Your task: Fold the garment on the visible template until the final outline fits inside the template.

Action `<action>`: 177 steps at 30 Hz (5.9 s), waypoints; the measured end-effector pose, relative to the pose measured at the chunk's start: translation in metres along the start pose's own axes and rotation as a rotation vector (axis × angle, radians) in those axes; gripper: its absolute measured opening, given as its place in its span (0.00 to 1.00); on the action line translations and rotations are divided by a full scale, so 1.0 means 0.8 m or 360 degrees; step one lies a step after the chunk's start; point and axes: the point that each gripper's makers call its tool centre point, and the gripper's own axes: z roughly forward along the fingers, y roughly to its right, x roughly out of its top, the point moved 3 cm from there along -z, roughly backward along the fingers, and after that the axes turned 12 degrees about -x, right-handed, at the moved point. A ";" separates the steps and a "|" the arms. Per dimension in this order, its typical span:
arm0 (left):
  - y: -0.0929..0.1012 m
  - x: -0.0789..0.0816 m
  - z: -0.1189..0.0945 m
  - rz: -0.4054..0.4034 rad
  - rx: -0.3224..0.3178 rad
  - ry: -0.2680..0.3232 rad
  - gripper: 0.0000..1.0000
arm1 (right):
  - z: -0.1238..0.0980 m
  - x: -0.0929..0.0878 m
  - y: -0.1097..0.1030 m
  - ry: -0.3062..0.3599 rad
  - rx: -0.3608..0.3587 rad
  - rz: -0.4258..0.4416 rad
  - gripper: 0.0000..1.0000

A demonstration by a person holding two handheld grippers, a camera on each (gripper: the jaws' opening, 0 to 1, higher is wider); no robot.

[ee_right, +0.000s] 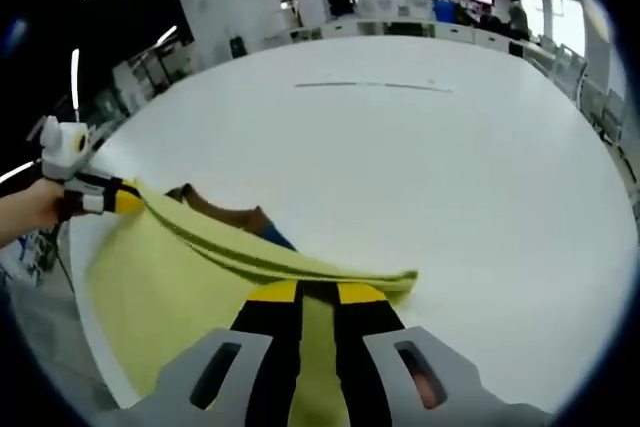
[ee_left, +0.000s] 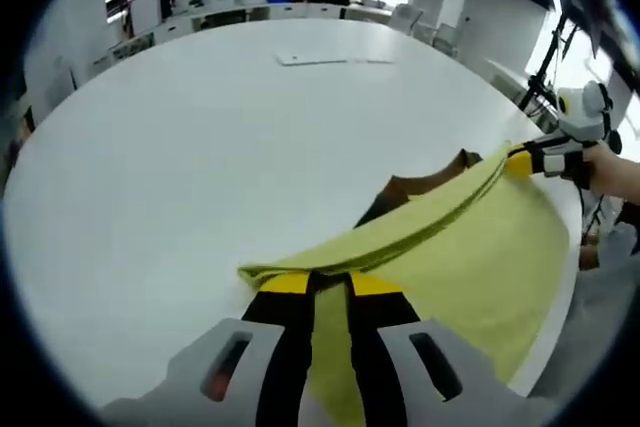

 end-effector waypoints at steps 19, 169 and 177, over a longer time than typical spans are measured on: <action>-0.019 0.021 0.013 0.0009 0.0013 0.0007 0.07 | 0.019 0.019 0.007 0.0016 -0.0010 -0.0018 0.11; 0.177 -0.109 -0.291 -0.0079 -0.0319 0.0002 0.99 | -0.346 -0.092 -0.017 0.0133 0.0440 -0.0056 1.00; 0.177 -0.111 -0.293 -0.0083 -0.0322 0.0002 0.99 | -0.346 -0.093 -0.020 0.0121 0.0442 -0.0055 1.00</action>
